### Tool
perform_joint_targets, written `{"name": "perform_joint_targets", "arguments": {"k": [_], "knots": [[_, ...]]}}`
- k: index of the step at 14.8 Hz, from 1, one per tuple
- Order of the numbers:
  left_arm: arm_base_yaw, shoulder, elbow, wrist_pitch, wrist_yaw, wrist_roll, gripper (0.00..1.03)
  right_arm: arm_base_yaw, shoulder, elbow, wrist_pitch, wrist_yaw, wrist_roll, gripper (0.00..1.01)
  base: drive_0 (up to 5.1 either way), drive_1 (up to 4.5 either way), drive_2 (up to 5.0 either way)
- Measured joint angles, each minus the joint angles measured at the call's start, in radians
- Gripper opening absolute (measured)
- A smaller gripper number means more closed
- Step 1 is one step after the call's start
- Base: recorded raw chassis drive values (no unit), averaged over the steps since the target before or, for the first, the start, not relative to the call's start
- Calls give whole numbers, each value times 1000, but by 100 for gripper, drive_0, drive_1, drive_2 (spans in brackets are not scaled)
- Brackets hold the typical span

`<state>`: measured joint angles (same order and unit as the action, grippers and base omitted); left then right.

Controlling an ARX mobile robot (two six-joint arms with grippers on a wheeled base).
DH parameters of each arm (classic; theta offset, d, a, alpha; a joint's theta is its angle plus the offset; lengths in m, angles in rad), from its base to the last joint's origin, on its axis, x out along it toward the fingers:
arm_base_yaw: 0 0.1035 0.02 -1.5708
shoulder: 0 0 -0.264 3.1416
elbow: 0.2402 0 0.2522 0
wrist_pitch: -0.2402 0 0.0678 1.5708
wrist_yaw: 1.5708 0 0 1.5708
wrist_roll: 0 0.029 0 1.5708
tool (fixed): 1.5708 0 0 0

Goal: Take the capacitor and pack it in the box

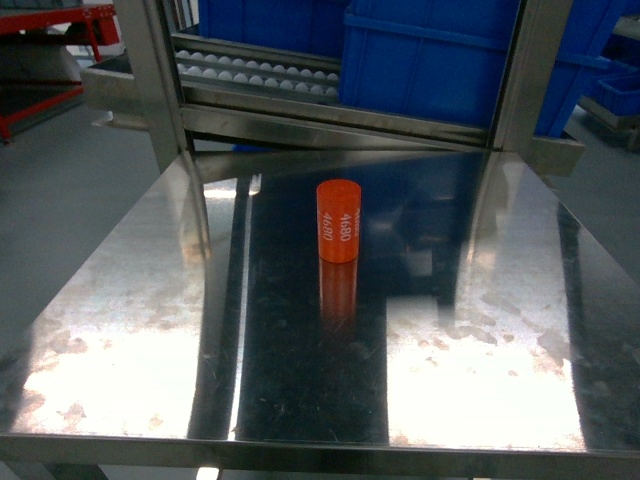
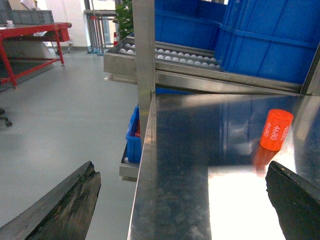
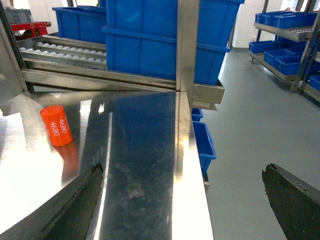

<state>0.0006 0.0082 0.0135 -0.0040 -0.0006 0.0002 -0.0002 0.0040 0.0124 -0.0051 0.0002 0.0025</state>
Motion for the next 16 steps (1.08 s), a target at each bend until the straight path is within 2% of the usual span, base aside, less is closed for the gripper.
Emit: {"name": "perform_joint_targets", "arguments": {"k": [3,4,5,6,7,9,11,12,14,16], "knots": [[0,0,0,0,0,0,98,0,0,0,0,0,0,98,0,0,0],[-16,8,6,-34,-39,-10,98,0,0,0,0,0,0,98,0,0,0],[-87,80,15,-34,-175,-42,98,0,0,0,0,1,0,98,0,0,0],[-131,185,15,47,-238,-53,98,0,0,0,0,-1,0,98,0,0,0],[-128,338,18,205,-239,-61,98,0,0,0,0,0,0,98,0,0,0],[-147,679,72,517,-179,-84,98,0,0,0,0,0,0,98,0,0,0],[-228,1075,210,805,-93,-84,98,0,0,0,0,0,0,98,0,0,0],[-273,1265,296,890,-61,-80,98,0,0,0,0,0,0,98,0,0,0],[-344,1611,494,940,-19,-68,98,0,0,0,0,0,0,98,0,0,0],[-380,1803,631,930,-3,-52,98,0,0,0,0,0,0,98,0,0,0]]}}
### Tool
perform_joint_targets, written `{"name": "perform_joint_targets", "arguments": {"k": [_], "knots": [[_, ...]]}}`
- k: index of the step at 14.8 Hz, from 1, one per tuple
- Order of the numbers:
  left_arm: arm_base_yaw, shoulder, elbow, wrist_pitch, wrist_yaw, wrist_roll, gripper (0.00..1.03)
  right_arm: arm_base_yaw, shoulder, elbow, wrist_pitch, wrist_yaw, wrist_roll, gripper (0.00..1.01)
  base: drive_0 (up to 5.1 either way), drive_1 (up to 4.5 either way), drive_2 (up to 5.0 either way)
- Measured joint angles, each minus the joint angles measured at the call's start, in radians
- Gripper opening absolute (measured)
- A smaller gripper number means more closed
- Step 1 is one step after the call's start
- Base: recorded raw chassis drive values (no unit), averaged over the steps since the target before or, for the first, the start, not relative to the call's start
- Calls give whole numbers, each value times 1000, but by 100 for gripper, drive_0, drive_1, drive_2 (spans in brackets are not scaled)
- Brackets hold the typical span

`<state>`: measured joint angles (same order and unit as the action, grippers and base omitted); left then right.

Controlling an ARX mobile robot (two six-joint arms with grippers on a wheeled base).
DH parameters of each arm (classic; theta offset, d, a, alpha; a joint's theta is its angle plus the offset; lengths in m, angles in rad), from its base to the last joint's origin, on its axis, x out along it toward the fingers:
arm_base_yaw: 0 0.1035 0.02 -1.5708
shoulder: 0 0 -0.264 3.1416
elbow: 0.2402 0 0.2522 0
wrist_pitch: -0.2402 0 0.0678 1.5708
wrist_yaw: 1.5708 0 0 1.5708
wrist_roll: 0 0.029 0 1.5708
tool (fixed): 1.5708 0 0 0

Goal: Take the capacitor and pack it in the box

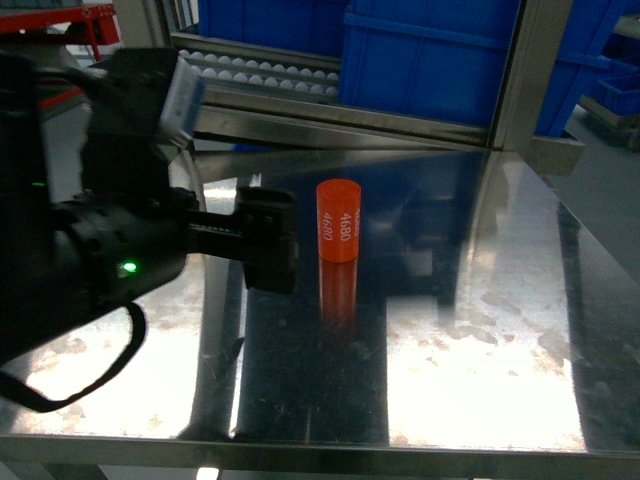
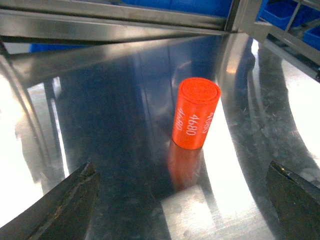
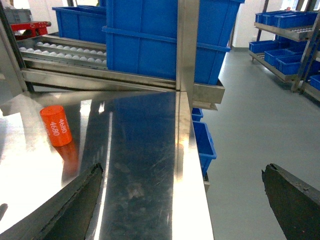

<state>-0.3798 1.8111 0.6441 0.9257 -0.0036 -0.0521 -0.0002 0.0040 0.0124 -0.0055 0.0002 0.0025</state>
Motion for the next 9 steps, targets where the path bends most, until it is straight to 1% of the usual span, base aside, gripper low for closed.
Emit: {"name": "perform_joint_targets", "arguments": {"k": [1,2,3,5,7,9], "knots": [[-18,82,68,-6,10,6,98,0,0,0,0,0,0,98,0,0,0],[-37,146,128,-13,5,9,98,0,0,0,0,0,0,98,0,0,0],[-42,182,170,-27,1,15,98,0,0,0,0,0,0,98,0,0,0],[-45,252,254,-46,-13,28,98,0,0,0,0,0,0,98,0,0,0],[-42,317,324,-69,-11,36,98,0,0,0,0,0,0,98,0,0,0],[-35,399,420,-94,-11,53,98,0,0,0,0,0,0,98,0,0,0]]}}
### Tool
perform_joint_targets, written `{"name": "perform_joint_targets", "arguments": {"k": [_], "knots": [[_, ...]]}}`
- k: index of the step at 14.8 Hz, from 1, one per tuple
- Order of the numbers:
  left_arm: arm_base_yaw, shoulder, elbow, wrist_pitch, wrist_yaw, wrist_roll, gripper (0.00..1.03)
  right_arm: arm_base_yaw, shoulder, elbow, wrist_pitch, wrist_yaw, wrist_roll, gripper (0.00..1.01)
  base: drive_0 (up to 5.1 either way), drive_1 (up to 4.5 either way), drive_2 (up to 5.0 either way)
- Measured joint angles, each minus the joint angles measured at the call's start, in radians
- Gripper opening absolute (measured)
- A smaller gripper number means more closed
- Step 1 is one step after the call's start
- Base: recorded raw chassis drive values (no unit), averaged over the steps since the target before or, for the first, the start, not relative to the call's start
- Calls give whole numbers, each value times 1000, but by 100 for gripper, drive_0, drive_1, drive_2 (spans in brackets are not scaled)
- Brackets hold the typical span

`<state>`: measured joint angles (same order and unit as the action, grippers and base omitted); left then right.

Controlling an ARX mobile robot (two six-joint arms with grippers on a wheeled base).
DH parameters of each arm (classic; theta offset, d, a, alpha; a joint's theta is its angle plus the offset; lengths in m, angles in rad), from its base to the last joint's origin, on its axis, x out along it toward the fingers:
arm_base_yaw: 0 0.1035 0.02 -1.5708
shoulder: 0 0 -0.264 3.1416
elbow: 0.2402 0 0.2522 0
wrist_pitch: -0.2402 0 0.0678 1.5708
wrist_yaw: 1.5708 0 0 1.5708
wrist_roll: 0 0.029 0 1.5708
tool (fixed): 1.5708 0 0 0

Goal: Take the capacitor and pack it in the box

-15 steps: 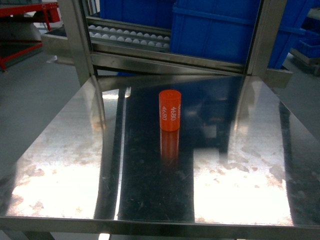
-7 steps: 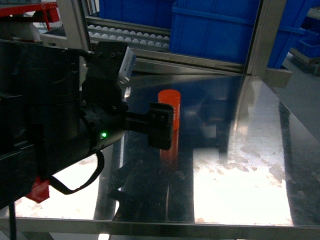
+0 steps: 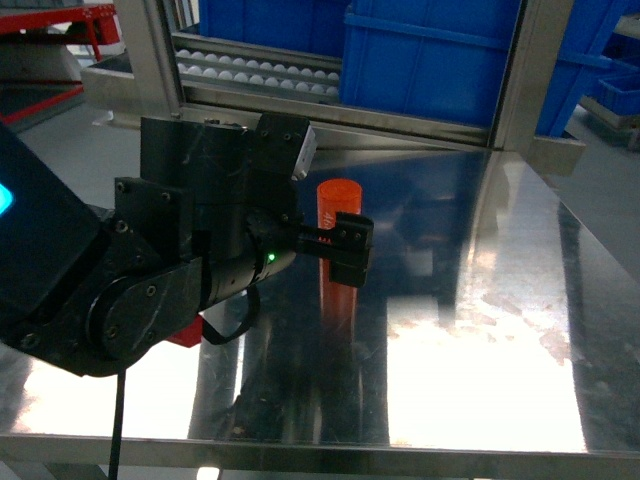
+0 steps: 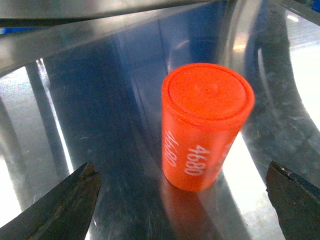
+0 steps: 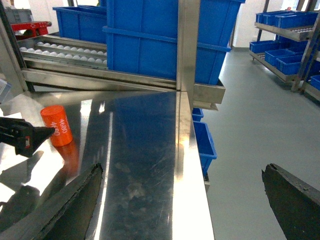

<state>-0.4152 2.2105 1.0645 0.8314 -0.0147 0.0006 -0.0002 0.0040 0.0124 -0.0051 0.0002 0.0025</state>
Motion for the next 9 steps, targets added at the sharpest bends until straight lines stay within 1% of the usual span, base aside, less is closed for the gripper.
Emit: {"name": "perform_joint_targets", "arguments": {"k": [2,4,7,8,9], "knots": [[5,65,95,-24,13,7,98,0,0,0,0,0,0,98,0,0,0],[13,125,188,-65,9,7,98,0,0,0,0,0,0,98,0,0,0],[21,188,280,-98,39,5,98,0,0,0,0,0,0,98,0,0,0],[21,198,297,-107,42,4,95,0,0,0,0,0,0,98,0,0,0],[23,201,301,-106,42,4,85,0,0,0,0,0,0,98,0,0,0]]}}
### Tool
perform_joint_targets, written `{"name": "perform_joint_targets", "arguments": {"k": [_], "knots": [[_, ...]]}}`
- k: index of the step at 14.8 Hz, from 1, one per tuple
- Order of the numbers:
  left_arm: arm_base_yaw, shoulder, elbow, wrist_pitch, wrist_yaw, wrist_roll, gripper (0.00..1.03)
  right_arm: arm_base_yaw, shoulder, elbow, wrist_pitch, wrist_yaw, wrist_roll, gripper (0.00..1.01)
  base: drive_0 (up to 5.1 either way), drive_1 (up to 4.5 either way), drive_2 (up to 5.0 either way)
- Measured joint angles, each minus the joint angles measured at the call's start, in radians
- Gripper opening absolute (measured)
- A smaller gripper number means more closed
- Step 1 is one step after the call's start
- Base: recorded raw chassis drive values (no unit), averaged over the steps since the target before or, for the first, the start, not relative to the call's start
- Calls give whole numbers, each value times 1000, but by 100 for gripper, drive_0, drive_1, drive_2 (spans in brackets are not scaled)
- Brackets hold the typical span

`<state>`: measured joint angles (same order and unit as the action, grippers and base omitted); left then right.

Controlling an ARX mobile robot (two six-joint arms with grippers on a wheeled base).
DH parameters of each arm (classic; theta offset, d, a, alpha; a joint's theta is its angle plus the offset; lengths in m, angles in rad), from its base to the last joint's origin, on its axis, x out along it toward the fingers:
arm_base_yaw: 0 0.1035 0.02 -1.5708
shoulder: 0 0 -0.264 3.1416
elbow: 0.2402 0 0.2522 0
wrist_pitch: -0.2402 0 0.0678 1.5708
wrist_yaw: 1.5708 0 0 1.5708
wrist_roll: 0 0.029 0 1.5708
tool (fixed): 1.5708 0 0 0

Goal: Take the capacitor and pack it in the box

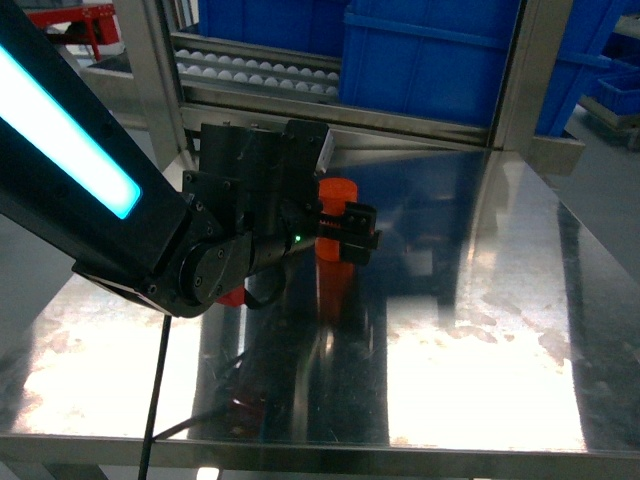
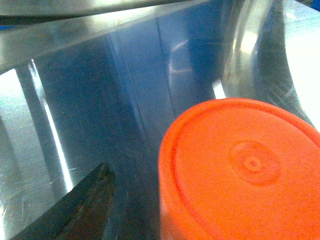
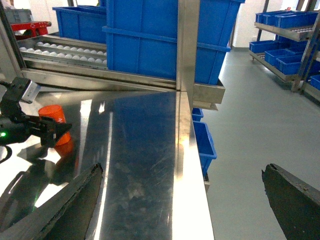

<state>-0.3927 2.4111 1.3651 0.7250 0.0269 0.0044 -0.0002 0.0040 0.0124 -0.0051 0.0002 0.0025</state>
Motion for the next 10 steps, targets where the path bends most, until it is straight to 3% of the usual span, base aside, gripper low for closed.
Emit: {"name": "perform_joint_targets", "arguments": {"k": [3,4,7,10], "knots": [[0,0,0,-11,0,-3,51,0,0,0,0,0,0,98,0,0,0],[0,-10,-19,0,-2,-5,46,0,0,0,0,0,0,98,0,0,0],[19,-163,-174,70,-31,-16,45,0,0,0,0,0,0,98,0,0,0],[74,-462,-439,203,-114,-20,45,0,0,0,0,0,0,98,0,0,0]]}}
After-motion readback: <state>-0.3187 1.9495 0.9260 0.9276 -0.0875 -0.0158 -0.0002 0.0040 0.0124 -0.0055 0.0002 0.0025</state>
